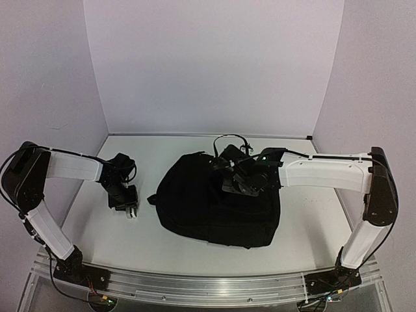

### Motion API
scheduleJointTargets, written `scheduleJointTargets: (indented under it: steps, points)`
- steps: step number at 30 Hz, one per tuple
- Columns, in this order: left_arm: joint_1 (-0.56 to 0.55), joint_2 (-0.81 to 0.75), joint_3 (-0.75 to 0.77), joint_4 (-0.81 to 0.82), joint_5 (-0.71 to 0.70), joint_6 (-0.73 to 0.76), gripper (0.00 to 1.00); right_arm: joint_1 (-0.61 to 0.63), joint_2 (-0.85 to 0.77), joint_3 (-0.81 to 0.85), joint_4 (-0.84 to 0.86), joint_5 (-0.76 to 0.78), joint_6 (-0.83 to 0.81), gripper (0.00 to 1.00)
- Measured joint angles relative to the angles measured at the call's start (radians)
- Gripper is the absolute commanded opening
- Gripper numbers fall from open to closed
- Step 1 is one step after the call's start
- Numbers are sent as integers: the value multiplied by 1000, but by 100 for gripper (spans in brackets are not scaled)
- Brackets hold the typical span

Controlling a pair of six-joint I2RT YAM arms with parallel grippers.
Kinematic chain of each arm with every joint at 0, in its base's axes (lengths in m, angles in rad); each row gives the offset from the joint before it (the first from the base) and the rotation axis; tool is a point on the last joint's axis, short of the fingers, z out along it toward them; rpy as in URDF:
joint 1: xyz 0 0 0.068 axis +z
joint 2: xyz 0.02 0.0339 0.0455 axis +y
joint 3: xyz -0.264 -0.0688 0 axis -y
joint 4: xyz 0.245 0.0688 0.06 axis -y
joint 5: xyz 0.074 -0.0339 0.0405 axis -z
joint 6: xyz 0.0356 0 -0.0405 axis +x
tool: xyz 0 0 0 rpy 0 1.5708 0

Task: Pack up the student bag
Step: Pick up the stationery from the center of the board, then place the stationery in the student bag.

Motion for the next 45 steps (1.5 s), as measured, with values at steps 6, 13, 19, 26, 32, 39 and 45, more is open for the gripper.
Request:
scheduleJointTargets:
  steps: [6,13,19,26,32,39,45]
  points:
    - [0,-66,-1,-20,30,6,10,0,0,0,10,-12,-17,0]
    - [-43,-303,85,-17,245,57,10,-2,-31,-33,69,-46,-56,0]
    - [-143,-226,319,33,558,77,11,-2,-103,-96,139,-74,-80,0]
    - [-242,12,416,95,871,61,10,-3,-118,-124,185,-92,-88,0]
    - [-281,213,534,66,970,66,9,-4,-118,-124,198,-96,-92,0]
    - [-310,347,634,55,1025,30,4,-5,-118,-124,203,-102,-95,0]
    - [-308,444,683,113,1039,-56,6,-5,-124,-138,218,-113,-95,0]
